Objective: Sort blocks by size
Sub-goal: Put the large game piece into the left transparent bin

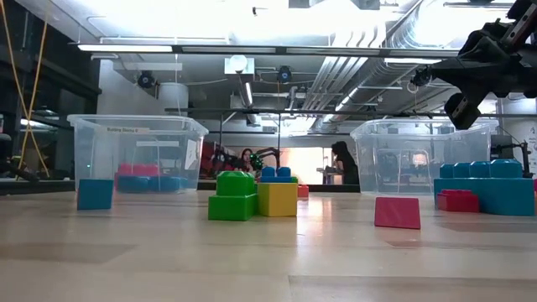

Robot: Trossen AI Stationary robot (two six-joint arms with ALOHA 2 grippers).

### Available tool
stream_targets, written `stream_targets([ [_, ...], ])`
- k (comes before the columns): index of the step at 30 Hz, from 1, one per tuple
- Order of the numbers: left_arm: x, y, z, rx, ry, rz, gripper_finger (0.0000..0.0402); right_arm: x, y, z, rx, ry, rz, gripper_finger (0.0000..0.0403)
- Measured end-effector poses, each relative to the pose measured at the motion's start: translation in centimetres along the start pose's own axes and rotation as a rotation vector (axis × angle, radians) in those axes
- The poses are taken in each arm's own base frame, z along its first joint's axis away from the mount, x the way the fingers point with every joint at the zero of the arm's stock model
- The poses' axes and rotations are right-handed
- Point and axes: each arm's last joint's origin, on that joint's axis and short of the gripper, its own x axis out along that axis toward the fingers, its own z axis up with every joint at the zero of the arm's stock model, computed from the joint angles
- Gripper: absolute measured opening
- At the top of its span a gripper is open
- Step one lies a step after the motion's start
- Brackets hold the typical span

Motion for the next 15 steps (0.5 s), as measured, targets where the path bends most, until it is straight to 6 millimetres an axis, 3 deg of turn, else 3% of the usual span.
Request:
stream_targets([
  [8,0.52,0.17,0.31,0.003,0.007,-0.003,0.0206,0.0,0.0,0.0,0.0,0.0,0.0,0.0005],
  [15,0.34,0.23,0.32,0.013,0.013,-0.01,0.0083,0.0,0.0,0.0,0.0,0.0,0.0,0.0005],
])
